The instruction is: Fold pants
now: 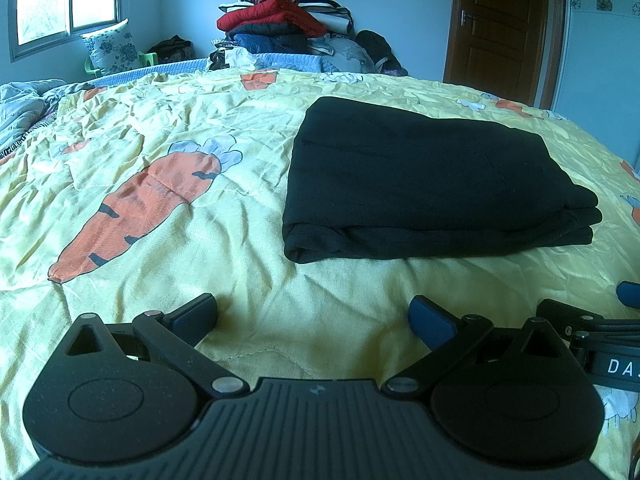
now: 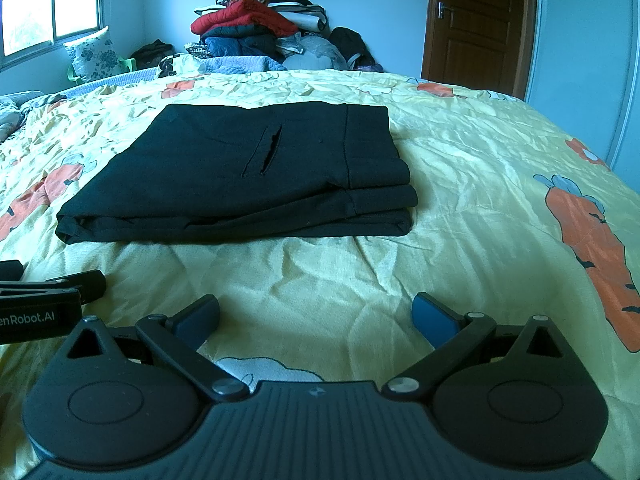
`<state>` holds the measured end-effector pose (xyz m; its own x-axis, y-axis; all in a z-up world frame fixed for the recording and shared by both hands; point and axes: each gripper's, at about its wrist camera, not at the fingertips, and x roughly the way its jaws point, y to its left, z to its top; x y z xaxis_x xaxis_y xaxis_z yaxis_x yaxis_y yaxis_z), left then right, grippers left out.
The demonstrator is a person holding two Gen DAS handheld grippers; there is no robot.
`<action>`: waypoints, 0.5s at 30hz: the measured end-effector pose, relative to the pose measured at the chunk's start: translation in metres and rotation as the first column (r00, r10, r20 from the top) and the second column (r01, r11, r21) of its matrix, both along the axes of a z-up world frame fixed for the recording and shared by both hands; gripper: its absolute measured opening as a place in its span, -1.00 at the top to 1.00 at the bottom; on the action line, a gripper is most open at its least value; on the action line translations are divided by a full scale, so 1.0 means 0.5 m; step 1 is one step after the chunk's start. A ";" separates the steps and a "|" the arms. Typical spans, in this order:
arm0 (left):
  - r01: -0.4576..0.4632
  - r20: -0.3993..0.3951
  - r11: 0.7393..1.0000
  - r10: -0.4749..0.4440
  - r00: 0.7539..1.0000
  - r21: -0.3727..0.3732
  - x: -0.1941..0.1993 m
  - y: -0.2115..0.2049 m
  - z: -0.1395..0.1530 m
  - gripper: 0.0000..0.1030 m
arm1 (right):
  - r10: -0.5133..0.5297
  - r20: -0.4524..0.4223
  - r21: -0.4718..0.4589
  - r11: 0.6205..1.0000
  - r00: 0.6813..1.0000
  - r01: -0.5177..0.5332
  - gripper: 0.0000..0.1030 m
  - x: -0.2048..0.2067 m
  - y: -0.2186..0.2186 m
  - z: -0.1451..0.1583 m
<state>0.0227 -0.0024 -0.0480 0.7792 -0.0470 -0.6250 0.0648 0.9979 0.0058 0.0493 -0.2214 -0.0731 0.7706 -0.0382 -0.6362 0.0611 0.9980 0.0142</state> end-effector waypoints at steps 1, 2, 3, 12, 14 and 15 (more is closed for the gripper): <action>0.000 0.000 1.000 0.000 1.000 0.000 0.000 0.000 0.000 -1.00 | 0.000 0.000 0.000 1.000 1.000 0.000 -1.00 -0.001 0.002 0.000; 0.000 0.000 1.000 0.000 1.000 0.000 0.000 0.000 0.000 -1.00 | 0.000 0.000 0.000 1.000 1.000 0.000 -1.00 0.000 0.000 0.000; 0.000 0.000 1.000 0.000 1.000 0.000 0.000 0.000 0.000 -1.00 | 0.000 0.000 0.000 1.000 1.000 0.000 -1.00 0.000 0.000 0.000; 0.000 0.000 1.000 0.000 1.000 0.000 0.001 0.000 0.000 -1.00 | 0.000 0.000 0.001 1.000 1.000 0.000 -1.00 -0.001 0.001 0.001; 0.000 0.000 1.000 0.000 1.000 0.000 0.001 0.000 0.000 -1.00 | 0.000 0.000 0.001 1.000 1.000 0.000 -1.00 -0.001 0.001 0.001; 0.000 0.000 1.000 0.000 1.000 0.000 0.001 0.000 0.000 -1.00 | 0.000 0.000 0.001 1.000 1.000 0.000 -1.00 -0.001 0.002 0.001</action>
<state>0.0231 -0.0024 -0.0479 0.7792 -0.0471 -0.6250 0.0647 0.9979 0.0055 0.0489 -0.2206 -0.0727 0.7706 -0.0376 -0.6362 0.0610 0.9980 0.0149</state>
